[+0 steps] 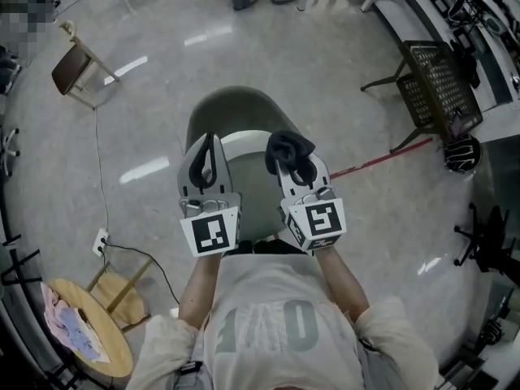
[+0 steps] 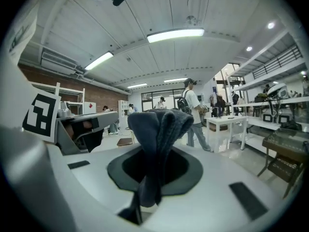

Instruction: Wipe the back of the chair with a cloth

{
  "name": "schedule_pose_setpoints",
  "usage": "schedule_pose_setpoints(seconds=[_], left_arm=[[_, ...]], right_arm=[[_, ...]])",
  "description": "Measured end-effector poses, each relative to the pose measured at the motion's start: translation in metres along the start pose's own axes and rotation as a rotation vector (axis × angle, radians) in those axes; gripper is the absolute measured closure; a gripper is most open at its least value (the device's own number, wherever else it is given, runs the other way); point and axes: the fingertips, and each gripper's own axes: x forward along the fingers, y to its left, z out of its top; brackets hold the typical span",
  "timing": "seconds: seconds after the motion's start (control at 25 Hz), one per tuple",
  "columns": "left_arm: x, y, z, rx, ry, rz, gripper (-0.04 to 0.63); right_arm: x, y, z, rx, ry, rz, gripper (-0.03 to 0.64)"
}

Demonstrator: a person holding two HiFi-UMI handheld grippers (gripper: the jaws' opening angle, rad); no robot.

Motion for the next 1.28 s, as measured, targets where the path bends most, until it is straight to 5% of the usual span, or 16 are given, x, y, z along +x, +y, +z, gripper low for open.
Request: schedule_pose_setpoints(seconds=[0.24, 0.4, 0.56, 0.76, 1.0, 1.28], left_arm=[[0.002, 0.045, -0.076, -0.029, 0.095, 0.05, 0.58], [0.017, 0.066, -0.116, 0.027, 0.057, 0.096, 0.58], [0.023, 0.092, -0.177, -0.043, 0.048, 0.18, 0.58], [0.013, 0.097, -0.228, -0.016, 0.083, 0.185, 0.58], [0.004, 0.104, -0.259, 0.001, 0.122, 0.178, 0.58], [0.013, 0.107, -0.248, 0.03, 0.099, 0.161, 0.58]], right_arm=[[0.06, 0.036, -0.055, -0.04, 0.048, 0.092, 0.558], [0.11, 0.039, -0.094, -0.032, 0.022, 0.143, 0.558], [0.151, 0.053, -0.128, -0.008, -0.023, 0.18, 0.558], [0.17, 0.056, -0.172, -0.057, 0.004, 0.181, 0.558], [0.188, 0.059, -0.188, -0.054, 0.011, 0.168, 0.558], [0.206, 0.065, -0.165, -0.065, -0.02, 0.17, 0.558]])
